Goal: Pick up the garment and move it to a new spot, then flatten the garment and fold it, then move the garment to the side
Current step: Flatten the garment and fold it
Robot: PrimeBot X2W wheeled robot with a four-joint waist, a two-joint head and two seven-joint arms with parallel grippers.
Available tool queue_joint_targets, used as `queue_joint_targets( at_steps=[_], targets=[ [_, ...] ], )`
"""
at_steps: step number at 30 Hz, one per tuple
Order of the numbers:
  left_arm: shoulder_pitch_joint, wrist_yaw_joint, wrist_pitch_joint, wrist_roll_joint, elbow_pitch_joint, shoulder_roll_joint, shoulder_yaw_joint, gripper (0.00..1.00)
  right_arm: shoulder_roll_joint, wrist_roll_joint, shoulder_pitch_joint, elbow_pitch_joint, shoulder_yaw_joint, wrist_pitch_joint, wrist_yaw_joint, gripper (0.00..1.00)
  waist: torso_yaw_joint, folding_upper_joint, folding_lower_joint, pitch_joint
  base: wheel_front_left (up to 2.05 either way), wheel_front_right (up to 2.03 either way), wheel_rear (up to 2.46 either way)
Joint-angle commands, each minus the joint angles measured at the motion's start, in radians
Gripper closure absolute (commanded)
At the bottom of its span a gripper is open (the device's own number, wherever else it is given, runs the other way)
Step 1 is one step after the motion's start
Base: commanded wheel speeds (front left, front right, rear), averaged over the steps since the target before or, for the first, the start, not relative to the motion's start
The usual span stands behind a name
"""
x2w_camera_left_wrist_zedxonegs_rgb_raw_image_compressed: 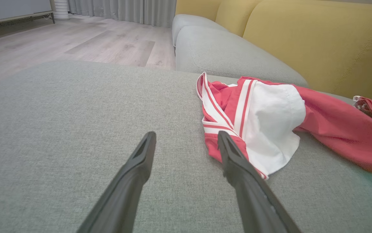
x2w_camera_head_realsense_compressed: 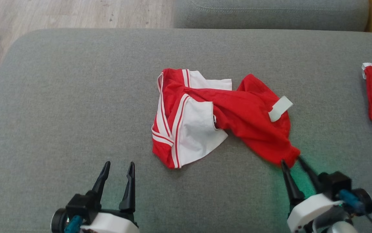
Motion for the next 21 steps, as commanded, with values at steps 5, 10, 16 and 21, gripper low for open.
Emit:
queue_joint_targets(
  at_steps=[5,10,16,21],
  targets=[
    [-0.033,0.002,-0.001,0.001,-0.030,0.025,0.026,0.00,-0.002,0.033,-0.020,-0.129,-0.030,0.008,0.007,0.00,0.009,0.0000,0.0001,-0.006,0.00,0.00,0.00],
    [-0.036,0.000,0.000,0.001,-0.028,0.024,0.022,0.00,-0.022,0.045,-0.074,-0.189,-0.100,0.061,0.007,0.00,0.036,0.0000,0.0001,-0.003,0.00,0.00,0.00],
    [-0.051,-0.004,0.002,0.005,-0.029,0.020,0.014,0.00,-0.080,0.020,-0.194,-0.054,-0.111,0.124,0.007,0.00,0.085,0.0000,0.0001,0.025,0.00,0.00,0.00],
    [-0.060,-0.005,0.001,0.007,-0.024,0.015,0.011,0.00,-0.128,0.004,-0.269,0.125,-0.070,0.155,0.007,0.00,0.130,0.0000,0.0001,0.051,0.00,0.00,0.00]
  ],
)
